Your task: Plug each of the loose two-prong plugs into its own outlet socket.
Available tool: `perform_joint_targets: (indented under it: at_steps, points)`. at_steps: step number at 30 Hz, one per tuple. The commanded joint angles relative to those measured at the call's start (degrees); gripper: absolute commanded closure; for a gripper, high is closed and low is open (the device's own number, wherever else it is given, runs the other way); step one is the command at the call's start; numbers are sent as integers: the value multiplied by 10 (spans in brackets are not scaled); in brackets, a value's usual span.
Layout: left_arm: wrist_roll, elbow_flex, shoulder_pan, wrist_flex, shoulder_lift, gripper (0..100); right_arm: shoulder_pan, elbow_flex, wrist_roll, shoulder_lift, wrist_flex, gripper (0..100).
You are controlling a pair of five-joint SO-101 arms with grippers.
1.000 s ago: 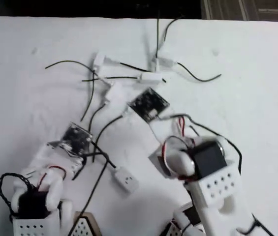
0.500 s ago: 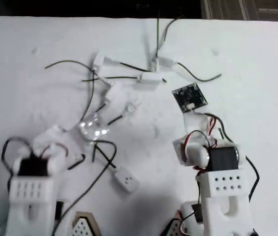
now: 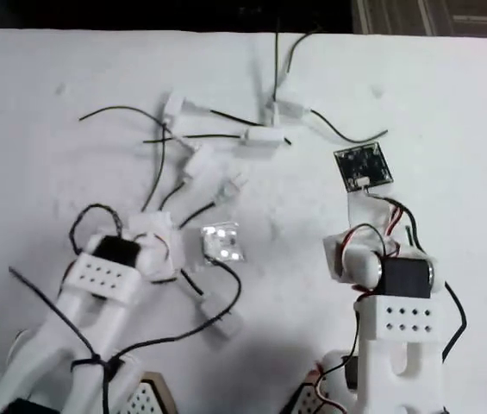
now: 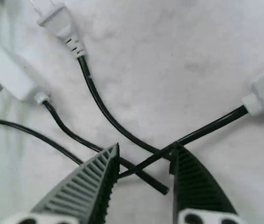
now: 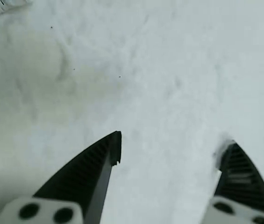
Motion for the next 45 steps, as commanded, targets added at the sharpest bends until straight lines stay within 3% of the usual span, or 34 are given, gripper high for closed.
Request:
perform_joint_targets:
  at_steps: [1,11,21,27,31,33,40,45]
  points:
    - [-9,-6,29,-25,37,831,8,-3,2,-14,-8,690]
    - [-7,-59,22,-20,136,745,8,-3,2,-12,-7,690]
    - [11,-100,33,-18,194,746,7,-2,2,-13,-7,690]
    - [17,-203,35,60,292,749,7,-2,2,-14,-7,690]
    - [20,-247,45,106,346,885,7,-2,2,-14,-7,690]
    - [54,-249,59,114,354,987,7,-2,2,-14,-7,690]
    - [226,-246,64,140,248,978,7,-3,2,-14,-8,690]
    - [355,-302,67,273,130,978,8,-3,2,-14,-8,690]
